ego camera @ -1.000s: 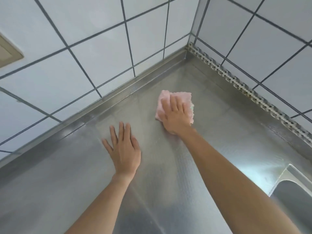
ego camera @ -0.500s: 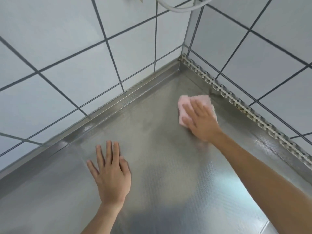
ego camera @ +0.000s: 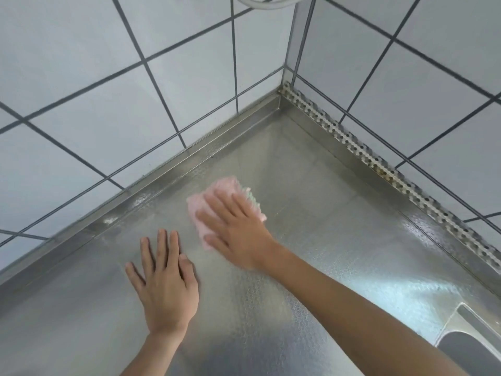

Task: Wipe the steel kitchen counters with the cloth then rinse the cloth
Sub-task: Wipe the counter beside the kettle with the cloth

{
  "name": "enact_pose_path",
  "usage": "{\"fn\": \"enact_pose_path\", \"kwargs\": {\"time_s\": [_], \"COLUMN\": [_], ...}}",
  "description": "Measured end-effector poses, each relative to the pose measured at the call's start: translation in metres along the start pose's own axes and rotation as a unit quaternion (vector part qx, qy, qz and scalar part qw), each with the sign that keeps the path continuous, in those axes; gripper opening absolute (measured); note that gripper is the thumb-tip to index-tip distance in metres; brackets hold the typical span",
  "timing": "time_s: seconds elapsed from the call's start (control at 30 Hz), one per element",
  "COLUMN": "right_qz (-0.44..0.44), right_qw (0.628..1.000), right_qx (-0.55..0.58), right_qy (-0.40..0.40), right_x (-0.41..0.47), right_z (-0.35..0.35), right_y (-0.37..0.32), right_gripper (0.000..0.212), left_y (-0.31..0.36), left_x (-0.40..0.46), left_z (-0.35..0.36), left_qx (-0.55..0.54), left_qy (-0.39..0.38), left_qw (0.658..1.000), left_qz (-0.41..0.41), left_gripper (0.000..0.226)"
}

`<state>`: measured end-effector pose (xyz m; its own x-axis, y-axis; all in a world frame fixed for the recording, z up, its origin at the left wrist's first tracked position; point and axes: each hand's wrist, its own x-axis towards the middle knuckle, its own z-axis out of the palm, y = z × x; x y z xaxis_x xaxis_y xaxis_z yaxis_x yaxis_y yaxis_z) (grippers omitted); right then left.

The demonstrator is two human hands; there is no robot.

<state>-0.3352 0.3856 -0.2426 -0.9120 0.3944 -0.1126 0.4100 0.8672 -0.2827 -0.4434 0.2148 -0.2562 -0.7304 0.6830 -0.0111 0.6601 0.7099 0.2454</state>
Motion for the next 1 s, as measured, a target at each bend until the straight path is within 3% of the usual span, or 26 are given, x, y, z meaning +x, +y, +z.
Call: {"fn": "enact_pose_path", "kwargs": {"time_s": [0.1, 0.17, 0.33, 0.47, 0.53, 0.6, 0.77, 0.9, 1.0], "right_qz": [-0.042, -0.003, 0.218, 0.369, 0.338, 0.242, 0.069, 0.067, 0.146], "right_qw": [0.999, 0.999, 0.976, 0.929, 0.941, 0.970, 0.997, 0.997, 0.989], "right_qx": [-0.016, -0.033, -0.020, 0.016, 0.025, 0.031, 0.033, 0.035, 0.005], "right_qy": [-0.011, -0.011, 0.018, 0.026, 0.020, -0.003, -0.003, 0.005, 0.023], "right_x": [-0.041, -0.058, -0.045, 0.025, 0.053, 0.065, 0.016, -0.062, -0.122], "right_z": [-0.003, -0.014, -0.050, -0.056, -0.051, -0.038, 0.001, 0.001, -0.006], "right_y": [0.028, 0.064, 0.145, 0.126, 0.091, 0.045, -0.037, -0.009, 0.038], "right_gripper": [0.058, 0.060, 0.061, 0.059, 0.060, 0.060, 0.055, 0.058, 0.061], "left_y": [0.000, 0.000, 0.000, -0.001, -0.002, -0.002, -0.003, -0.002, -0.004], "left_x": [0.000, 0.000, 0.000, -0.001, 0.000, 0.000, 0.001, 0.001, 0.000], "left_z": [0.000, 0.000, 0.002, 0.003, 0.003, 0.004, 0.001, -0.002, 0.000], "left_qx": [0.006, 0.007, 0.007, 0.003, 0.001, -0.001, -0.003, -0.014, -0.031], "left_qy": [-0.003, 0.001, 0.002, 0.008, 0.009, 0.008, -0.008, -0.011, -0.015], "left_qw": [1.000, 1.000, 1.000, 1.000, 1.000, 1.000, 1.000, 1.000, 0.999], "left_qz": [0.000, -0.001, 0.003, 0.004, 0.007, 0.009, 0.016, 0.019, 0.018], "left_gripper": [0.059, 0.060, 0.060, 0.059, 0.059, 0.058, 0.059, 0.057, 0.053]}}
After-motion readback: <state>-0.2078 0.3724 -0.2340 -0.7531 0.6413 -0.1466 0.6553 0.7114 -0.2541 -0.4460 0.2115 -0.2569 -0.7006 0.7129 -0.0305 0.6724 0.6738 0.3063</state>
